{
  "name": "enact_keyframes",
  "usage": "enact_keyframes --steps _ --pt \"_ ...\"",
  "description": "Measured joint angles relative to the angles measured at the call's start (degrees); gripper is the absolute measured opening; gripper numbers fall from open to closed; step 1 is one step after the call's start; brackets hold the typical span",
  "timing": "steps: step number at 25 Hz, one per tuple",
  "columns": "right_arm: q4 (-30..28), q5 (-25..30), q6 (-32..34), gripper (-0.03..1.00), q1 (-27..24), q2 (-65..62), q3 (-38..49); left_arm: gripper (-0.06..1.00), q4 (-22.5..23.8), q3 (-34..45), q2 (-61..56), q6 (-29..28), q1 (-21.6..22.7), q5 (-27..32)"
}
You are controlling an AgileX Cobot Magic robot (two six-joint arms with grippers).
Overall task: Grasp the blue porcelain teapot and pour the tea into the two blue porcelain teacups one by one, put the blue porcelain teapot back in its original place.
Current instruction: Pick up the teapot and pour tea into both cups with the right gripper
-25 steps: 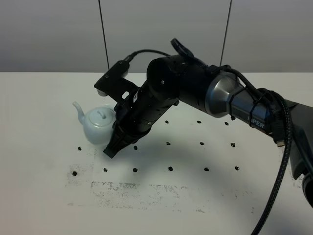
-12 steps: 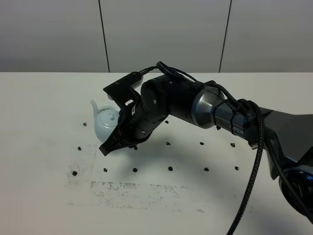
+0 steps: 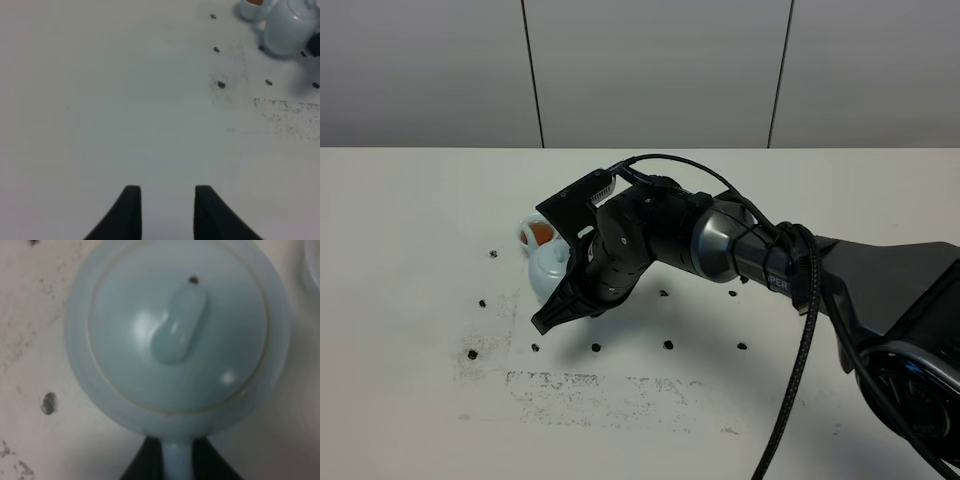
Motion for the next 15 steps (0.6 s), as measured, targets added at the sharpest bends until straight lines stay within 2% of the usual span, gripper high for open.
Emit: enact_keyframes --steps 5,10,12,15 --pt "-0.9 0.0 0.2 0.03 0.5 0.3 0.0 0.29 0.0 0.0 0.0 0.0 0.0 0.0" --pt "-2.6 5.5 -0.8 0.03 0.2 -4.3 0.1 0.29 0.0 0.0 0.0 0.0 0.0 0.0" --pt "-1.4 9.0 -4.4 0.03 -0.9 -7.7 -0.8 0.29 0.0 0.0 0.0 0.0 0.0 0.0" --pt "1.0 15.3 -13.7 0.03 -3.9 -10.0 -4.5 0.29 0.0 0.0 0.0 0.0 0.0 0.0"
